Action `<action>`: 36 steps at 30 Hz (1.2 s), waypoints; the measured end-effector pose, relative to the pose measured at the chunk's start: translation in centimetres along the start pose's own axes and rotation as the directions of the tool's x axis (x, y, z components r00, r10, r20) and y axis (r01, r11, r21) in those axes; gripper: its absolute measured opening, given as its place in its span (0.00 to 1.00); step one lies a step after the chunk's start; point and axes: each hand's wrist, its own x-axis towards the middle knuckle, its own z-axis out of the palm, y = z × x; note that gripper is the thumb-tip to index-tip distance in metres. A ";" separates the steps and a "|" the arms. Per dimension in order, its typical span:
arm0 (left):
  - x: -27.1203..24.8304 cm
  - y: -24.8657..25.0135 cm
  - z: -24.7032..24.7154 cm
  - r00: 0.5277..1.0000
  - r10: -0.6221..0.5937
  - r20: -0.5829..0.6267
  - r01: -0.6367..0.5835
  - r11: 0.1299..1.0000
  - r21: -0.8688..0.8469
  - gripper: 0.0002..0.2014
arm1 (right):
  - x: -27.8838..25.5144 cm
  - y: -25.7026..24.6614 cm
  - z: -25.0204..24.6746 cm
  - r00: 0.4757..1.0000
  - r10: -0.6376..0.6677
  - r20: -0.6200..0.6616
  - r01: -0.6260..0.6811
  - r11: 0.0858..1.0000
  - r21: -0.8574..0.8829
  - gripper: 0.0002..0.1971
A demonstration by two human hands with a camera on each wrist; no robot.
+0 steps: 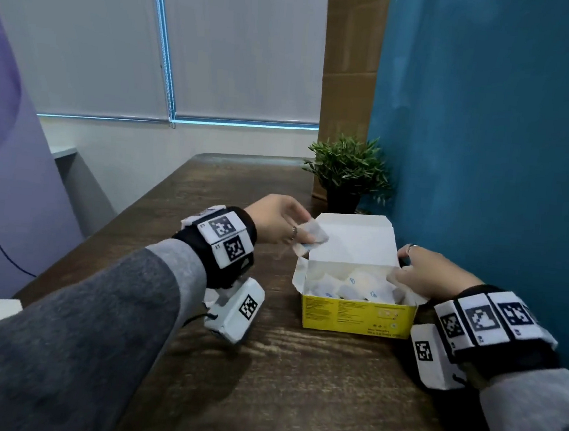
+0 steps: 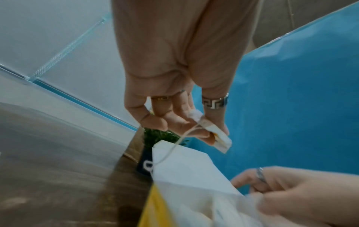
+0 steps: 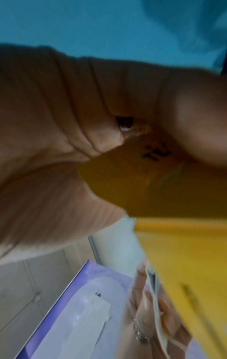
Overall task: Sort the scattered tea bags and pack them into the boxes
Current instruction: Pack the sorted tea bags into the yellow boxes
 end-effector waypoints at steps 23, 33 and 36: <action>-6.6 -2.2 1.7 0.997 0.063 -0.052 -0.039 0.925 0.378 0.12 | -4.5 -0.9 1.7 0.980 -0.194 0.035 0.185 0.968 0.171 0.16; -8.0 -4.8 2.5 0.980 -0.186 0.078 0.170 0.970 0.173 0.13 | -5.0 -1.9 2.0 0.951 -0.305 -0.054 0.309 0.922 0.235 0.12; -8.2 -5.3 2.3 0.978 -0.204 0.048 0.203 0.979 0.022 0.12 | -5.3 -2.5 2.5 0.940 -0.340 0.008 0.315 0.878 0.361 0.11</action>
